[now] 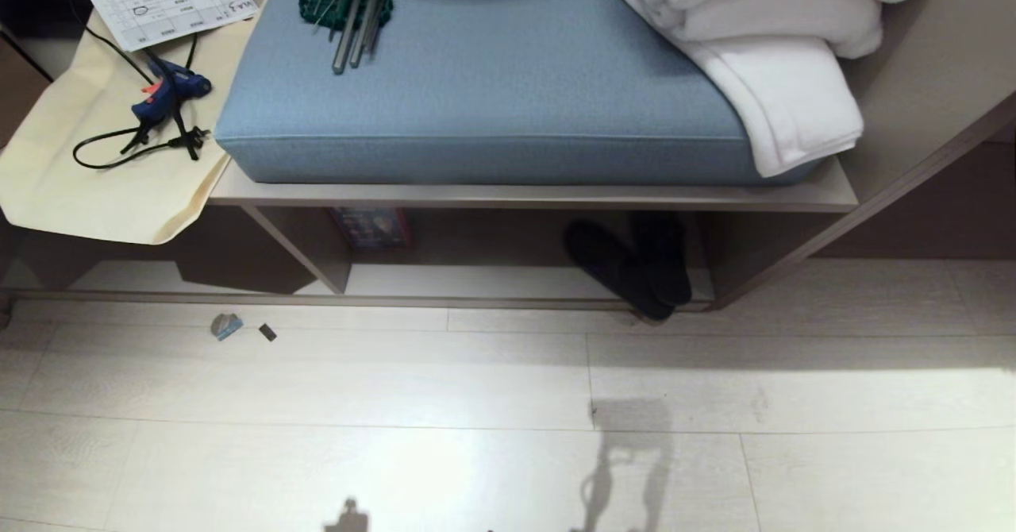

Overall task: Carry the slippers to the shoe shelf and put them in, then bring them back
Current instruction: Pick up the slippers in the shoe cabinet

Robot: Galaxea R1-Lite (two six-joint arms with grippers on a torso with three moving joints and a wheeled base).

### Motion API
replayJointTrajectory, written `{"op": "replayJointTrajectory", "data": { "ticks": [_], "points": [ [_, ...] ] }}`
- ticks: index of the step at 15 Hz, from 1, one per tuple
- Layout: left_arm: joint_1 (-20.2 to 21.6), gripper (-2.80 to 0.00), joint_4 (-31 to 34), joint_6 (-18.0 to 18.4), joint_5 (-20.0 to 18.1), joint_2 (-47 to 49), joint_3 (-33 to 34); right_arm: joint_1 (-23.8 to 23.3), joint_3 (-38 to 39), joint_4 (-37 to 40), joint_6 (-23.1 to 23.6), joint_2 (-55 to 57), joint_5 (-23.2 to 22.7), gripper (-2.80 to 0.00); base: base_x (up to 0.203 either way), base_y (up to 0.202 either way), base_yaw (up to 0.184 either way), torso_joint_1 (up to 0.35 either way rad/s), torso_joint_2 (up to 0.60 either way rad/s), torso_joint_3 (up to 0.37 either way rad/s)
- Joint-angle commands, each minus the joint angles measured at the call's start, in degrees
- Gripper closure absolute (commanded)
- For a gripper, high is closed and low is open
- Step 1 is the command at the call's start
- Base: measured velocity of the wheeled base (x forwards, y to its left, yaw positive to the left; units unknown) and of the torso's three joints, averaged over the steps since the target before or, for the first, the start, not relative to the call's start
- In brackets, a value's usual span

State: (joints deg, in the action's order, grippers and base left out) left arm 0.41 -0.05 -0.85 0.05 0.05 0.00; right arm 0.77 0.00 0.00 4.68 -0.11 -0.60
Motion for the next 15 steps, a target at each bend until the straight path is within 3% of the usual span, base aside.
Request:
{"op": "replayJointTrajectory", "data": {
  "ticks": [1, 15],
  "points": [
    [0.0, 0.0, 0.0, 0.0, 0.0, 0.0, 0.0, 0.0, 0.0, 0.0, 0.1, 0.1, 0.0, 0.0, 0.0, 0.0, 0.0, 0.002, 0.0, 0.207],
    [0.0, 0.0, 0.0, 0.0, 0.0, 0.0, 0.0, 0.0, 0.0, 0.0, 0.1, 0.1, 0.0, 0.0, 0.0, 0.0, 0.0, 0.001, 0.0, 0.202]
  ]
}}
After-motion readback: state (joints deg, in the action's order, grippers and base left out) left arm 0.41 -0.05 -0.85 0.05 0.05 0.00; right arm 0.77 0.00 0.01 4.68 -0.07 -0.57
